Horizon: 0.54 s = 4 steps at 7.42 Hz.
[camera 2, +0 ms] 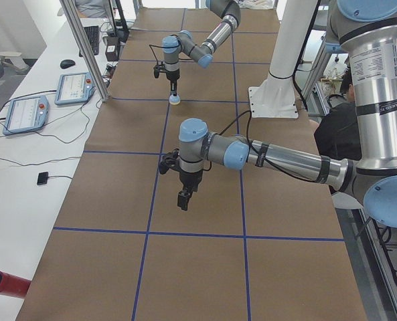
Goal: Place and press bell with both arms
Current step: 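Press down on the bell's top button with the right gripper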
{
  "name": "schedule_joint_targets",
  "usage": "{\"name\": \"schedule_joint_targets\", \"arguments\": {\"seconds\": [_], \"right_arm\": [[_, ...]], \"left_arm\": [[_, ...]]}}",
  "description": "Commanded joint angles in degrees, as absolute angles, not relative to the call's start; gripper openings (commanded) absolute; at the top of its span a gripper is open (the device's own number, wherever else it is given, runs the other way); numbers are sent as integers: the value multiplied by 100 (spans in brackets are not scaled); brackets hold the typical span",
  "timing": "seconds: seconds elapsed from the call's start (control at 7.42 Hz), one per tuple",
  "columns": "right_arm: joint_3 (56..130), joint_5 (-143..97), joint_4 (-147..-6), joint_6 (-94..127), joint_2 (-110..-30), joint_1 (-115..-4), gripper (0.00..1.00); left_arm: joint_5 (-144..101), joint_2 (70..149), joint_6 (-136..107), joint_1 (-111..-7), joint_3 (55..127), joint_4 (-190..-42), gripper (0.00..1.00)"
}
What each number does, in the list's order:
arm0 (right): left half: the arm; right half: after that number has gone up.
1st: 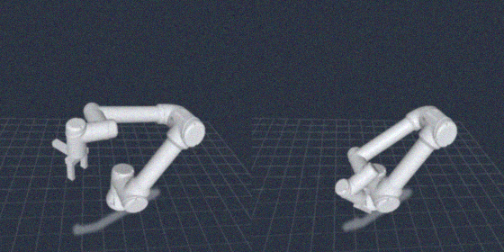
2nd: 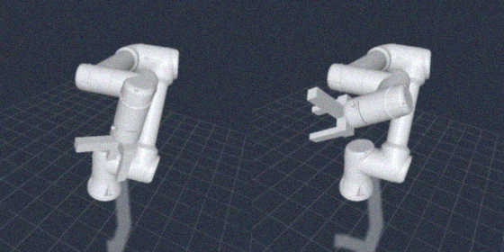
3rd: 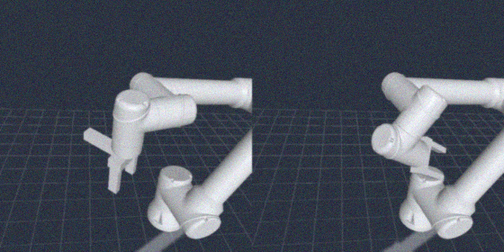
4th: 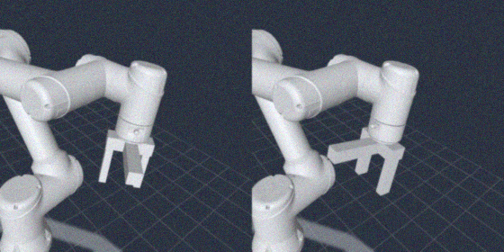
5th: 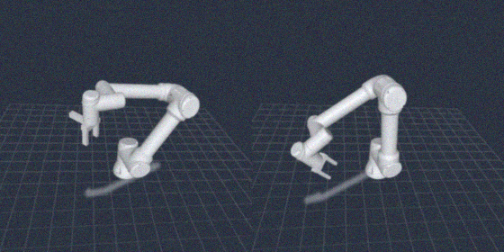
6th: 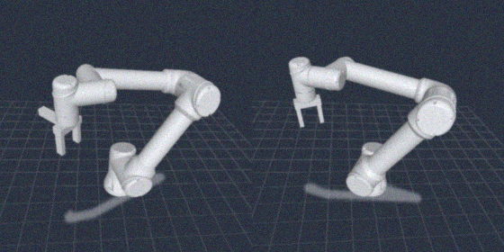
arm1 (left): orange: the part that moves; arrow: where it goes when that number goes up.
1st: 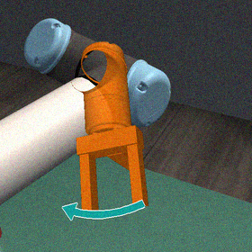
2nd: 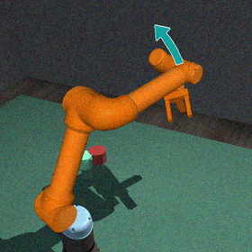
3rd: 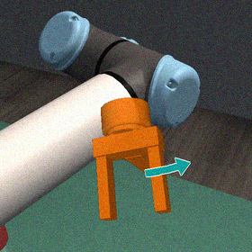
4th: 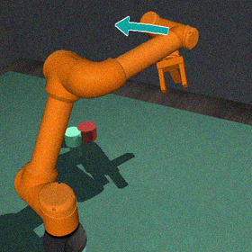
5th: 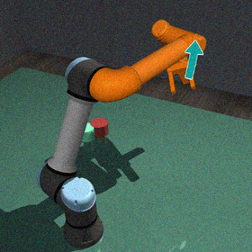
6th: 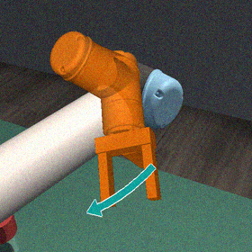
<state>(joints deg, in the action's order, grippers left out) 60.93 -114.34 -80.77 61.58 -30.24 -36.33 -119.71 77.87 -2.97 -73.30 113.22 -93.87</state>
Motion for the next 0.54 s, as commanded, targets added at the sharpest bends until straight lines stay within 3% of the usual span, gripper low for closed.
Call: {"name": "schedule_joint_targets", "arguments": {"seconds": [0.0,0.27,0.4], "right_arm": [[6143,-11443,-8077,6170,-3006,-3682,0],[6720,-11845,-8356,6170,-3171,-3980,0],[7585,-11891,-8706,6083,-3678,-4173,0]], "left_arm": [[-11971,7787,-281,-7330,11329,-9387,100],[-11971,7778,-264,-7339,11373,-9369,100],[-11979,7770,-229,-7348,11373,-9369,100]]}}
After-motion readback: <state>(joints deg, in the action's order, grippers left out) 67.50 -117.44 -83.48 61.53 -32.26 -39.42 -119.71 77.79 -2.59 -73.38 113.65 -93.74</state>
